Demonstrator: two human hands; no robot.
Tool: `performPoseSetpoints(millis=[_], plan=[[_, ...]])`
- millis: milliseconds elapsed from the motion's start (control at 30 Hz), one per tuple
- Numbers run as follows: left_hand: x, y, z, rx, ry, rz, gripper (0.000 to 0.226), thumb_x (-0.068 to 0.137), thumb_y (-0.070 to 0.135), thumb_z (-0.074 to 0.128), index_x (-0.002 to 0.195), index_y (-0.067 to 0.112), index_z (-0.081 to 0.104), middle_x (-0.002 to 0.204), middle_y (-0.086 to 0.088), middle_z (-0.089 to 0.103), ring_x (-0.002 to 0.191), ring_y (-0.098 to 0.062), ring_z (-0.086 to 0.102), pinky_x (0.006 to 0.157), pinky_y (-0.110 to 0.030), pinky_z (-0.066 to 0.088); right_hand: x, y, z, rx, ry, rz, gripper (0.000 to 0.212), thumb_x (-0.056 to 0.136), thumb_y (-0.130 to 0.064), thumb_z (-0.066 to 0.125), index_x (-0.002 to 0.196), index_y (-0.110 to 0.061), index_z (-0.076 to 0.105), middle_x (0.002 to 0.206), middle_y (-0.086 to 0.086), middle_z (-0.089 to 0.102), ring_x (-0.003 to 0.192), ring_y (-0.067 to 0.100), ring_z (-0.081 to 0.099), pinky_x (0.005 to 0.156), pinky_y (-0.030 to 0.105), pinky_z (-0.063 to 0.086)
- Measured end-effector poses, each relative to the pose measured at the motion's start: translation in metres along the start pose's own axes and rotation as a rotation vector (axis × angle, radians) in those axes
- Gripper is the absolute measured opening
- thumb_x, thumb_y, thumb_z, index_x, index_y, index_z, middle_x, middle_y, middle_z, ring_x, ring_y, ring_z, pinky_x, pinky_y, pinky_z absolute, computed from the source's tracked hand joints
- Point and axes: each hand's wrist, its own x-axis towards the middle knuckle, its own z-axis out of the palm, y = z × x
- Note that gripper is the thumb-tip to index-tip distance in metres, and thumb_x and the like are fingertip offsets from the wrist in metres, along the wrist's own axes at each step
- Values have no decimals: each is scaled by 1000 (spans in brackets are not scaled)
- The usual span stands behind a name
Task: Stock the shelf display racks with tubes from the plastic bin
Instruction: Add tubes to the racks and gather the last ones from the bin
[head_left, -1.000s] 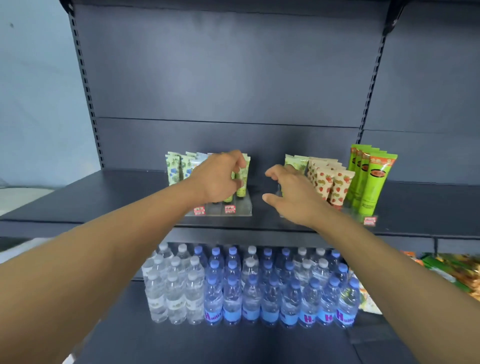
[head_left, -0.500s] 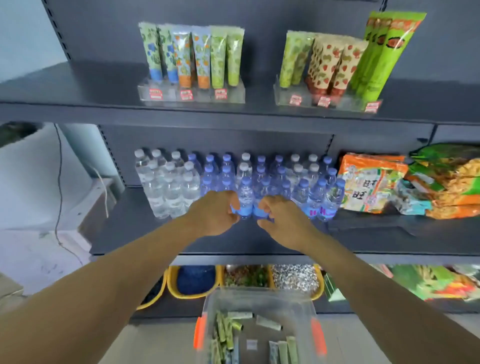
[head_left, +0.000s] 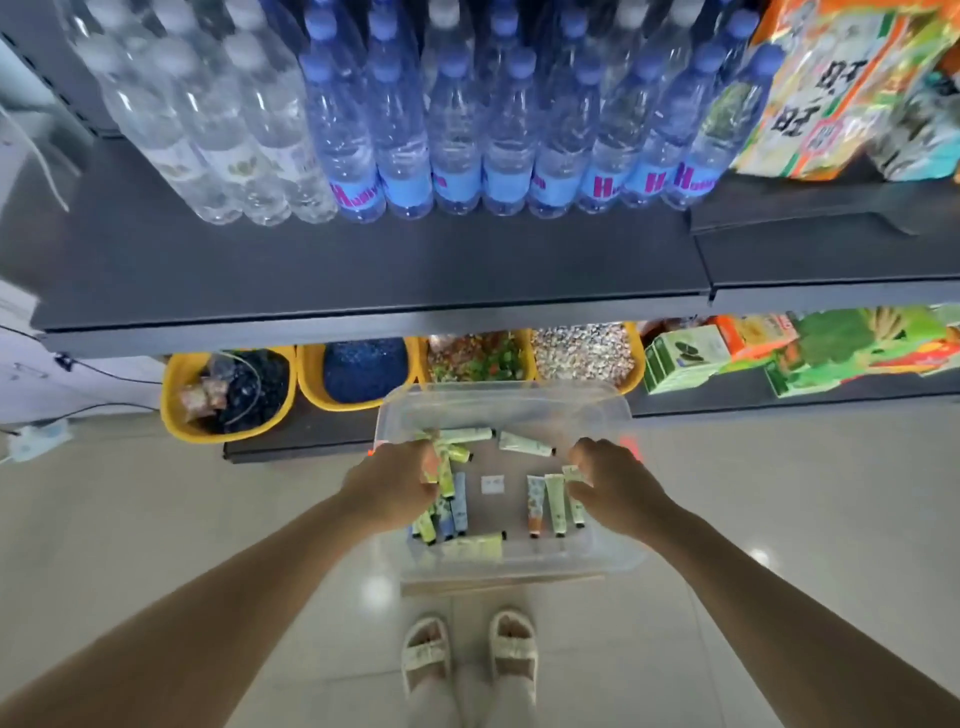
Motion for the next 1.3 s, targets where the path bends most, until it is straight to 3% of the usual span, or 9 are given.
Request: performPoseSetpoints(millis=[400,567,700,867,1100,1200,1300], plan=[[140,-9,163,-43,-132,-85,26,86,24,58,111,17,57,113,-3,64,106,-23,60,89,-36,50,115,104,138,62,-148,178,38,87,-12,55,123,-3,45,117,18,59,111,34,54,86,33,44],[198,11,224,-118,-134,-84,33,82,22,63,113,16,54,112,-7,64,104,-26,60,88,-37,50,159,125,174,46,-104,241,52,83,-2,58,130,-5,38,123,17,51,115,35,52,88,35,43],[230,34,259,-137,-65,-150,45,82,28,66,118,12,45,114,-10,59,108,-31,57,84,-37,46,179,131,195,5,-74,316,51,83,4,58,128,-8,37,123,13,44,109,36,57,79,38,44],[254,47,286,-130,17,-224,66,72,34,78,119,9,39,116,-11,59,106,-32,59,79,-37,47,197,137,212,-46,-44,326,39,93,-1,43,130,-7,34,125,15,45,110,37,57,82,40,44],[263,35,293,-80,70,-245,46,76,15,69,113,11,42,112,-10,59,103,-32,59,70,-33,39,209,144,224,16,-96,324,47,84,0,57,124,-5,34,124,14,51,114,37,53,83,40,45],[264,16,282,-71,70,-221,32,80,18,63,110,13,53,112,-9,61,105,-32,59,71,-31,38,211,147,222,60,-159,312,41,84,-2,59,120,-4,40,122,15,53,113,37,54,83,37,45],[261,2,268,-126,14,-179,35,85,22,60,116,9,52,117,-13,57,108,-33,56,79,-33,43,208,147,213,212,-120,309,35,82,-1,59,116,-3,51,116,16,59,108,34,57,81,34,48]])
